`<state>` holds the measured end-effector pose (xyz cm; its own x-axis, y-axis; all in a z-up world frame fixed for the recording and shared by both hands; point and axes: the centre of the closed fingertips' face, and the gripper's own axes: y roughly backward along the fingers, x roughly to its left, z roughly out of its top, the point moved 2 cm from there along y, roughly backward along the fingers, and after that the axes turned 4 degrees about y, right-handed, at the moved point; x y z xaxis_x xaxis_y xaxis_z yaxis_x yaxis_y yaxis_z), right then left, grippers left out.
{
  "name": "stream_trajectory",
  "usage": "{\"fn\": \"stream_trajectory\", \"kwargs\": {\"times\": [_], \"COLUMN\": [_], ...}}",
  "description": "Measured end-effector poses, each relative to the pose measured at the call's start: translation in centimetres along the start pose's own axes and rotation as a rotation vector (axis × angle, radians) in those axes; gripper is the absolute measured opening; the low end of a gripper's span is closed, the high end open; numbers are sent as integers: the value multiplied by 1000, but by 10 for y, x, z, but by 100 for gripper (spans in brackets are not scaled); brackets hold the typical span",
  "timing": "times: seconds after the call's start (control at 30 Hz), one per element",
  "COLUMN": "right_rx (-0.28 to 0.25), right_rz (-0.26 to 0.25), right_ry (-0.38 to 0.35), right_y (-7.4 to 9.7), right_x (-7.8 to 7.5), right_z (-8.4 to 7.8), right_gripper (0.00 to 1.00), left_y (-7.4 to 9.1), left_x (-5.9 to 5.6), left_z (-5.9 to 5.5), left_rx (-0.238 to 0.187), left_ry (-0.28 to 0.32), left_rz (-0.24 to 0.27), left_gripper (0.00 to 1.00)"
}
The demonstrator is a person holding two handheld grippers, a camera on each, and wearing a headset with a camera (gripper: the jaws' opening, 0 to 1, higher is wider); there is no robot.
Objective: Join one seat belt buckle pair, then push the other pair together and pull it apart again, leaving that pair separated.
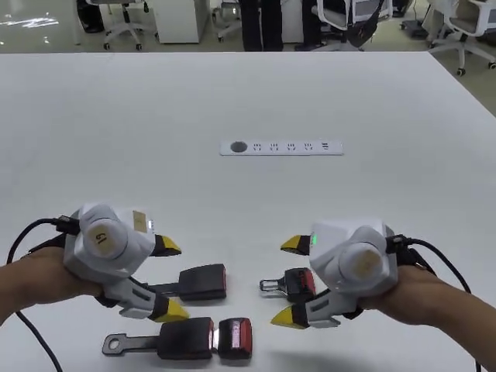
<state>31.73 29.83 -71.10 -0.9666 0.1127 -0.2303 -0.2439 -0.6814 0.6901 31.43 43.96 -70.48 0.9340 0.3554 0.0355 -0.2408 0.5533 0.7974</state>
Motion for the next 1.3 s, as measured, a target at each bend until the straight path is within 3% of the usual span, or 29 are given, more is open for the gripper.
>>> {"fn": "stream_trajectory", "kwargs": {"times": [0.4,0.47,0.63,0.83,1.3], "right_rx": [40,47,72,97,91], "right_rz": [26,35,61,93,114], "right_ry": [61,64,86,63,7], "right_y": [0,0,0,-5,-10], "right_x": [-12,-13,-13,-14,-16], "right_z": [-33,-38,-52,-68,-71], "right_gripper": [55,52,46,42,31], "left_y": [-31,-31,-39,-43,-51], "left_x": [21,22,24,21,22], "left_z": [-13,-12,-22,-24,-29], "left_rx": [61,78,123,164,200], "left_ry": [-31,-34,-37,-65,-111], "left_rz": [-63,-72,-94,-130,-170], "left_gripper": [50,49,45,39,33]}}
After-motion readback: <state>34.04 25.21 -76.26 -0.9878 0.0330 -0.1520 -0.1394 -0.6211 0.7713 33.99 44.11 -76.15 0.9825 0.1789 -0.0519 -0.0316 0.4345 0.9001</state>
